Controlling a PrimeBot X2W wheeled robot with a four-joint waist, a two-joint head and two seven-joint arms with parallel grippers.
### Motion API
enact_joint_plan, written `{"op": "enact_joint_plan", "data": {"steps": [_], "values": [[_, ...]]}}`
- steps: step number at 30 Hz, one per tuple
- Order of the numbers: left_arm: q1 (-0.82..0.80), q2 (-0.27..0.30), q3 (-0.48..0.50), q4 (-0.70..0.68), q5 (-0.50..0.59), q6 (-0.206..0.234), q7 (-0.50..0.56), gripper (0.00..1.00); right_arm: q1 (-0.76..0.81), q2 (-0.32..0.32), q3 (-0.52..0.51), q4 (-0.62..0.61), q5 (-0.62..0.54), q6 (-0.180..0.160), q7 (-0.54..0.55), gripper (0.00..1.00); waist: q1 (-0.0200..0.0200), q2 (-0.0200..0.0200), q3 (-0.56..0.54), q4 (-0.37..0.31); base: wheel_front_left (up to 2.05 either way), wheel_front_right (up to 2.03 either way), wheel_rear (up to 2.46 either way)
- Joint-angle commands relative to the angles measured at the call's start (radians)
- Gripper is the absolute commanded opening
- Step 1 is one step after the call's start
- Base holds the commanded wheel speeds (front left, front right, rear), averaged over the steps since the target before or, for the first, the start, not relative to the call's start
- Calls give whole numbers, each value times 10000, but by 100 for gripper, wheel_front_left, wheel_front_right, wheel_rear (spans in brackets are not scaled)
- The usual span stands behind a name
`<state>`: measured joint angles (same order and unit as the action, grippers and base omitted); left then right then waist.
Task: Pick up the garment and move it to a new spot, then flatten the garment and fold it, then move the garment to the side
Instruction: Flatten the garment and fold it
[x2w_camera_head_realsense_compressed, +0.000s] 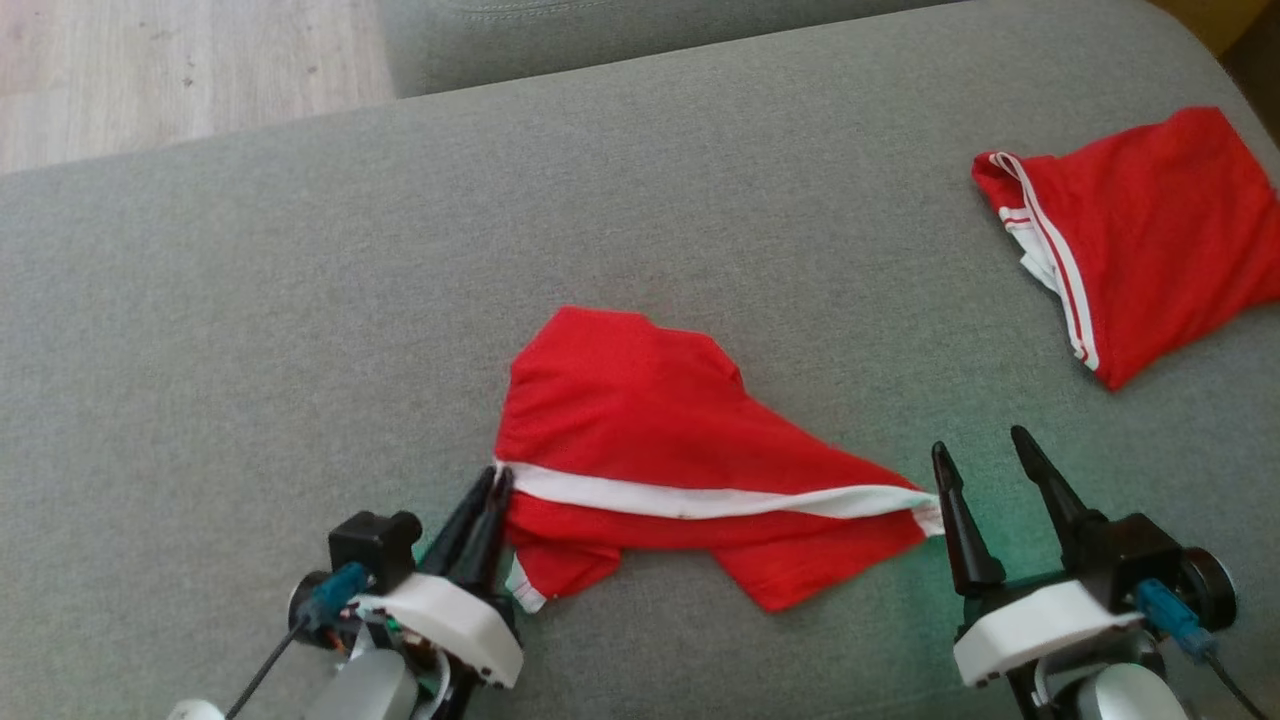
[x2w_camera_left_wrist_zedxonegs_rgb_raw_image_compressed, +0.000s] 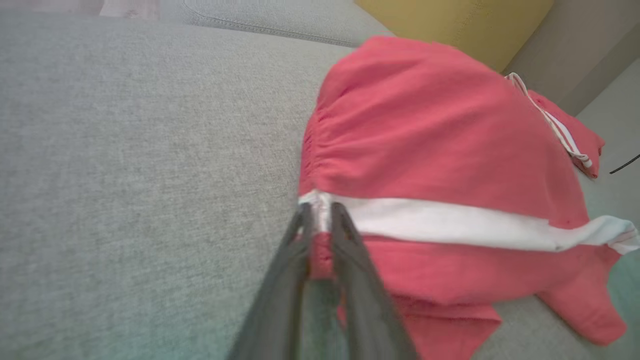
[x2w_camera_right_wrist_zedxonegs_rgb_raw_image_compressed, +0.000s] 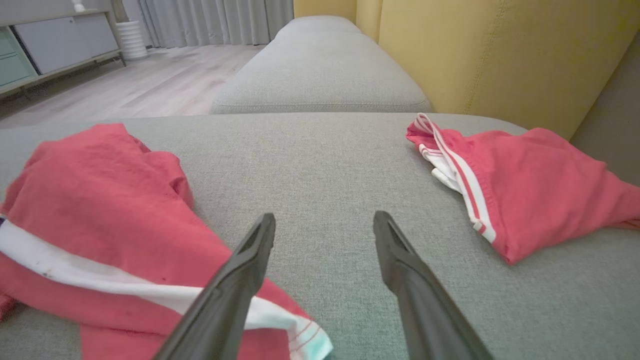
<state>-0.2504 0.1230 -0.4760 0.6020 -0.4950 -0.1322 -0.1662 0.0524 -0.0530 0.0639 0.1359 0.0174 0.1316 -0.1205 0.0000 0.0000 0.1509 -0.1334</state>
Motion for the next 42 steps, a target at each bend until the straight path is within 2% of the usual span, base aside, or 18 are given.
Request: {"op": "enact_joint_plan", "data": {"steps": [1, 7, 13, 17, 21, 25, 26, 27, 28, 32, 38, 42], "values": [[-516, 208, 219, -216, -57, 17, -163, 0, -223, -4, 225, -280, -10, -9, -154, 100, 0, 0, -8, 13, 0, 0, 0], [-568, 367, -327, -381, 40, 52, -505, 0, -44, 16, 52, -245, -14, -9, -202, 100, 0, 0, -126, 350, 0, 0, 0], [337, 634, -397, -1979, 505, 848, -698, 0, 171, 23, -48, -337, -54, -9, -150, 100, 0, 0, -282, 909, 0, 0, 0], [1575, 1072, -728, -3377, 852, 1407, -255, 0, 353, 25, -87, -419, -74, -9, -82, 100, 0, 0, -300, 1309, 0, 0, 0], [2546, 1325, -1047, -4151, 973, 1706, 169, 0, 444, 26, -67, -471, -75, -9, -5, 100, 0, 0, -333, 1614, 0, 0, 0], [2992, 1230, -1369, -4023, 888, 1696, 380, 0, 435, 27, -10, -507, -75, -9, 112, 100, 0, 0, -400, 1744, 0, 0, 0], [3017, 1203, -1403, -3958, 866, 1677, 370, 13, 435, 27, -4, -512, -89, -9, 134, 100, 0, 0, -414, 1747, 0, 0, 0], [3036, 1198, -1455, -3893, 858, 1639, 382, 50, 439, 27, -4, -514, -112, -9, 153, 100, 0, 0, -433, 1740, 0, 0, 0], [3087, 1171, -1480, -3848, 764, 1579, 428, 100, 449, 27, -4, -512, -139, -9, 172, 100, 0, 0, -460, 1722, 0, 0, 0], [3307, 1180, -1337, -3973, 281, 1429, 594, 100, 509, 27, -3, -496, -174, -9, 212, 100, 0, 0, -577, 1616, 0, 0, 0], [3712, 1680, -506, -5139, -724, 1268, 627, 100, 665, 27, -71, -508, -126, -9, 240, 100, 0, 0, -712, 1481, 0, 0, 0], [3636, 1864, -58, -5173, -1174, 1116, 495, 100, 677, 27, 3, -485, -92, -9, 260, 100, 0, 0, -797, 1369, 0, 0, 0]]}}
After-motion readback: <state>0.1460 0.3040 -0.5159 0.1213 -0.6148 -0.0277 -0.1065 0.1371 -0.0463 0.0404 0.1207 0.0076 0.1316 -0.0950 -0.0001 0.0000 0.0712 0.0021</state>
